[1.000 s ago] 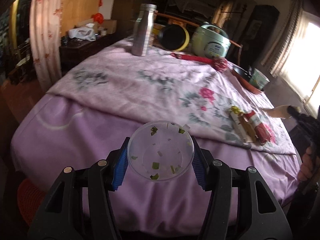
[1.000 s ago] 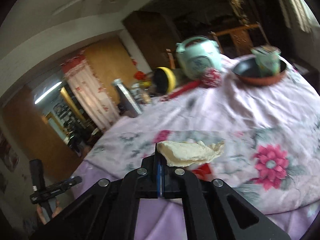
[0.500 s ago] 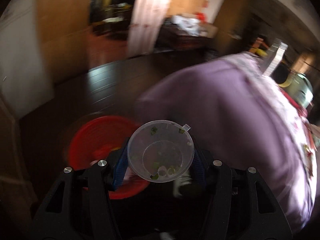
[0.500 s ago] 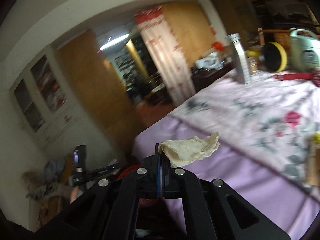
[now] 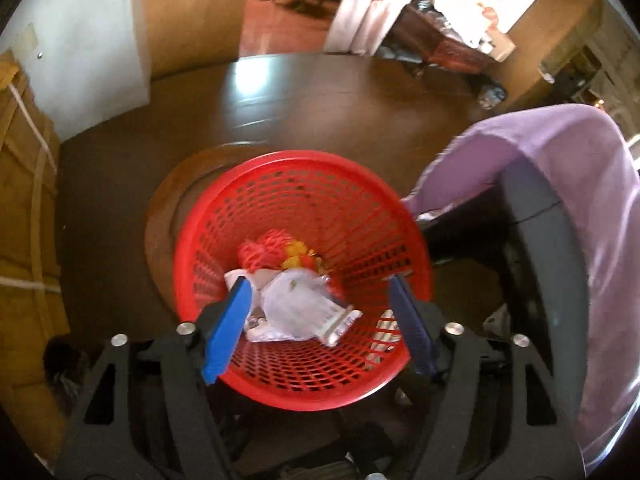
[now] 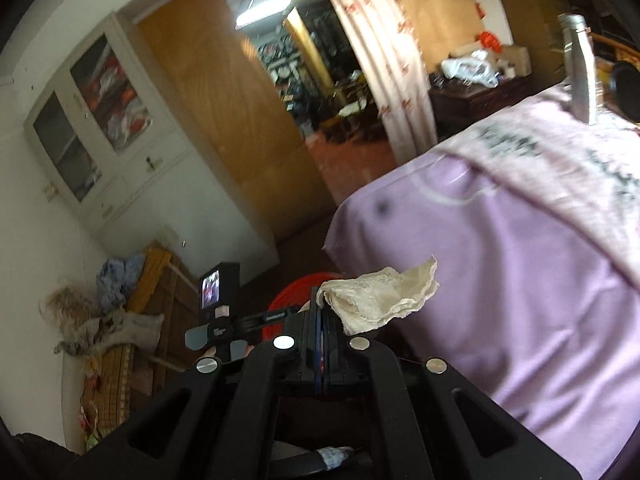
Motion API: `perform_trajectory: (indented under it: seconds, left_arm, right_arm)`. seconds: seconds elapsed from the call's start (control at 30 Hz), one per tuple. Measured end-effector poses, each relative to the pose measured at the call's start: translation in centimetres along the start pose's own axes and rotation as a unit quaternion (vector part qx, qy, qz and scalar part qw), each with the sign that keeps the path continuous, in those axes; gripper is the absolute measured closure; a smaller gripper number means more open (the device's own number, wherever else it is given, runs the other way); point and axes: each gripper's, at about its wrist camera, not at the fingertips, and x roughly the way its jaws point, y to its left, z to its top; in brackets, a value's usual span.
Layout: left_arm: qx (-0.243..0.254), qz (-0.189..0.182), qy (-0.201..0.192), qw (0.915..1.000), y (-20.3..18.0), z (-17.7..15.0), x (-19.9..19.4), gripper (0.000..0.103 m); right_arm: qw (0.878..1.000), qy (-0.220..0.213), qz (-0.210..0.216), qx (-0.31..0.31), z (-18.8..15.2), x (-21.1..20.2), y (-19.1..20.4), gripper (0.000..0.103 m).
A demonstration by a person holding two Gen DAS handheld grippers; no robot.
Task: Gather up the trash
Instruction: 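Carry lid and tissue to the red basket and open both tools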
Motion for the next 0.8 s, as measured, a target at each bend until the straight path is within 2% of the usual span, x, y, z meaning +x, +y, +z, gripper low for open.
perform_trajectory:
  seconds: [0.1,0.37,0.47,0.57,0.6,0.63,0.67,0.8]
  left_arm:
    - [-0.017,0.011,-0.005,0.9998,1.1,0.3,-0.7,0.021]
    - [-0.082,0.072,-0.055,0.9925,6.2,1.2,-4.1,0.018]
    - [-0.102,0.065,-0.053,0.9912,7.3,1.5,-4.0,0.018]
    - [-0.106,0.059,-0.044,0.9917,7.4,1.7,-3.6,0.018]
    - [-0.103,0.058,-0.041,0.9921,7.3,1.8,-3.4,0.018]
    - [-0.1,0.057,-0.038,0.9926,7.1,1.9,-3.1,0.018]
    - [-0.097,0.055,-0.035,0.9931,7.0,2.0,-2.9,0.018]
    - [-0.091,0.051,-0.025,0.9942,6.2,1.7,-2.3,0.018]
  right_arm:
    - [0.999,0.036,0.007,-0.009,0.2,3.6,1.2,0.102]
    - [0.991,0.132,0.02,-0.032,0.1,14.3,4.2,0.102]
    - [0.986,0.162,0.019,-0.037,-0.3,18.4,5.1,0.102]
    - [0.978,0.202,0.009,-0.049,-1.0,22.5,5.8,0.097]
    - [0.975,0.214,-0.003,-0.054,-1.4,23.7,5.8,0.088]
    - [0.974,0.22,-0.012,-0.055,-1.8,24.4,5.8,0.073]
    - [0.974,0.221,-0.018,-0.052,-2.2,24.8,5.8,0.069]
    - [0.974,0.223,-0.021,-0.043,-3.1,24.6,5.5,0.068]
